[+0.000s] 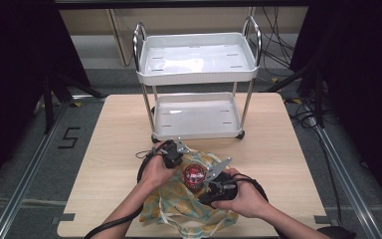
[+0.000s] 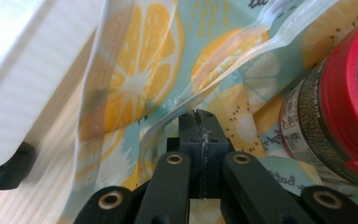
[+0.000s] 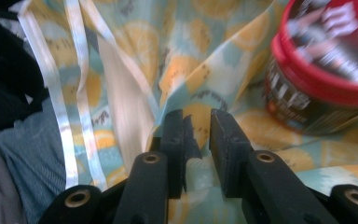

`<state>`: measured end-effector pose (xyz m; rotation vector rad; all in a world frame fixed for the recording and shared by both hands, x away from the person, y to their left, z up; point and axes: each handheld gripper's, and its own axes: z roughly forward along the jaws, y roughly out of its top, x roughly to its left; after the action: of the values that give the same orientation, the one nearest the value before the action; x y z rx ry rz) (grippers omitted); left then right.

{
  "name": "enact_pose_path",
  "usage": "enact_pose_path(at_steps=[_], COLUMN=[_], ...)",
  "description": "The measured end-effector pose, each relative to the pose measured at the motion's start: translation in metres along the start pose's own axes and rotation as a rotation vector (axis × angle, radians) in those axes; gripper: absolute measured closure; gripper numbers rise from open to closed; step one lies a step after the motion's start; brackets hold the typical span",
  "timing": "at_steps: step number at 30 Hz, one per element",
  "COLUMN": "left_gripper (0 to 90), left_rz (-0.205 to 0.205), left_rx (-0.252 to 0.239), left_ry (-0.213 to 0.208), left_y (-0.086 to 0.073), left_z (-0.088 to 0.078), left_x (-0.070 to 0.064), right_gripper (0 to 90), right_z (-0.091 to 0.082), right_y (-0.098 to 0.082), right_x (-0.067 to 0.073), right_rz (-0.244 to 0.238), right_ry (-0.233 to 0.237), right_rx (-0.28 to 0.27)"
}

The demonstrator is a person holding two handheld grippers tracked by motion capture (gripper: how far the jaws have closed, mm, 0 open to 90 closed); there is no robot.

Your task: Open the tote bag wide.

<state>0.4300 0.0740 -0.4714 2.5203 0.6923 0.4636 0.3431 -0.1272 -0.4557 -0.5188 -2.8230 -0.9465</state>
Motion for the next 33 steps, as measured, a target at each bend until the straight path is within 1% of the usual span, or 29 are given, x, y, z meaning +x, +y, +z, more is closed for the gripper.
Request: enact_pose_path(at_steps=[1, 3, 4, 5, 6, 7, 9, 10, 12, 13, 14, 15, 16, 17, 18, 19, 20, 21, 22, 23, 24, 25, 26, 27, 29, 30, 31, 32, 33], left_gripper=[89.6, 89.6, 89.5, 89.5, 89.4, 89.3, 89.1, 89.1, 88.4, 87.7, 87.1, 86.6, 86.2, 85.6, 85.0, 84.0, 83.0, 81.9, 80.3, 79.0, 77.0, 76.2, 74.9, 73.8, 70.0, 68.2, 66.5, 65.5, 64.2], left_rz=[0.001, -0.002, -0.003, -0.005, -0.008, -0.013, -0.015, -0.016, -0.016, -0.015, -0.012, -0.009, -0.011, -0.015, -0.014, -0.014, -0.015, -0.007, -0.016, -0.021, -0.021, -0.023, -0.022, -0.028, -0.015, -0.026, -0.041, -0.039, -0.053], left_rx=[0.002, -0.005, -0.005, -0.004, -0.004, -0.006, -0.002, 0.000, 0.001, 0.001, 0.006, -0.001, -0.004, -0.006, -0.012, -0.019, -0.022, -0.021, -0.034, -0.038, -0.038, -0.043, -0.048, -0.056, -0.056, -0.069, -0.071, -0.062, -0.076], left_ry=[0.006, 0.002, 0.001, 0.000, 0.001, -0.001, -0.002, -0.004, -0.005, -0.007, -0.007, 0.001, 0.003, 0.004, 0.009, 0.010, 0.013, 0.021, 0.020, 0.021, 0.027, 0.029, 0.034, 0.029, 0.047, 0.042, 0.041, 0.044, 0.051], left_y=[0.000, 0.000, -0.001, -0.001, -0.001, -0.001, -0.002, -0.002, -0.002, -0.002, -0.002, -0.001, -0.001, -0.001, -0.001, -0.001, 0.000, 0.000, 0.000, 0.001, 0.001, 0.001, 0.002, 0.002, 0.003, 0.003, 0.003, 0.003, 0.003], left_z=[0.000, -0.001, -0.001, -0.001, -0.001, -0.001, -0.001, -0.001, -0.001, -0.001, -0.001, -0.002, -0.002, -0.002, -0.003, -0.003, -0.004, -0.004, -0.005, -0.005, -0.006, -0.007, -0.008, -0.009, -0.012, -0.012, -0.013, -0.015, -0.016], left_x=[0.000, 0.000, -0.001, -0.001, -0.001, -0.001, -0.001, -0.001, -0.002, -0.002, -0.002, -0.002, -0.002, -0.002, -0.002, -0.002, -0.002, -0.002, -0.003, -0.003, -0.003, -0.003, -0.003, -0.003, -0.002, -0.003, -0.003, -0.002, -0.003], right_gripper=[76.5, 76.6, 76.7, 76.8, 77.0, 77.1, 77.2, 77.2, 77.2, 77.1, 76.8, 76.2, 75.1, 73.7, 72.1, 70.4, 68.0, 65.5, 62.2, 59.3, 57.1, 56.0, 54.5, 53.5, 52.0, 51.2, 50.3, 49.6, 48.9], right_z=[0.002, 0.002, 0.003, 0.003, 0.005, 0.006, 0.009, 0.010, 0.013, 0.014, 0.015, 0.015, 0.015, 0.014, 0.014, 0.012, 0.009, 0.008, 0.007, 0.006, 0.004, 0.003, 0.001, 0.000, -0.003, -0.005, -0.006, -0.007, -0.009], right_y=[-0.001, -0.002, -0.003, -0.003, -0.003, -0.004, -0.006, -0.007, -0.009, -0.011, -0.011, -0.012, -0.012, -0.011, -0.011, -0.010, -0.010, -0.009, -0.009, -0.009, -0.009, -0.010, -0.010, -0.009, -0.009, -0.009, -0.008, -0.007, -0.006], right_x=[0.001, 0.001, -0.001, 0.002, 0.002, 0.002, 0.003, 0.002, 0.002, 0.000, 0.001, -0.001, -0.002, -0.001, 0.000, 0.001, 0.000, 0.000, 0.000, 0.000, -0.002, -0.001, -0.004, -0.005, -0.007, -0.006, -0.005, -0.005, -0.006], right_rz=[0.002, 0.008, -0.020, 0.007, -0.004, -0.008, 0.008, 0.004, 0.019, -0.001, 0.027, 0.008, -0.007, 0.005, 0.004, 0.020, 0.009, 0.002, -0.001, 0.002, -0.020, 0.001, -0.039, -0.041, -0.042, -0.016, -0.008, 0.009, -0.007], right_ry=[0.012, -0.001, -0.006, 0.011, 0.015, 0.013, 0.016, 0.016, 0.023, 0.006, 0.019, 0.009, 0.012, 0.011, 0.015, 0.010, -0.010, -0.011, -0.011, -0.029, -0.043, -0.044, -0.066, -0.069, -0.076, -0.081, -0.078, -0.078, -0.086], right_rx=[0.004, 0.019, 0.015, 0.017, 0.010, 0.017, 0.033, 0.037, 0.053, 0.060, 0.052, 0.065, 0.057, 0.059, 0.043, 0.046, 0.047, 0.021, 0.019, 0.011, 0.004, 0.004, 0.001, -0.007, -0.020, -0.020, -0.032, -0.046, -0.042])
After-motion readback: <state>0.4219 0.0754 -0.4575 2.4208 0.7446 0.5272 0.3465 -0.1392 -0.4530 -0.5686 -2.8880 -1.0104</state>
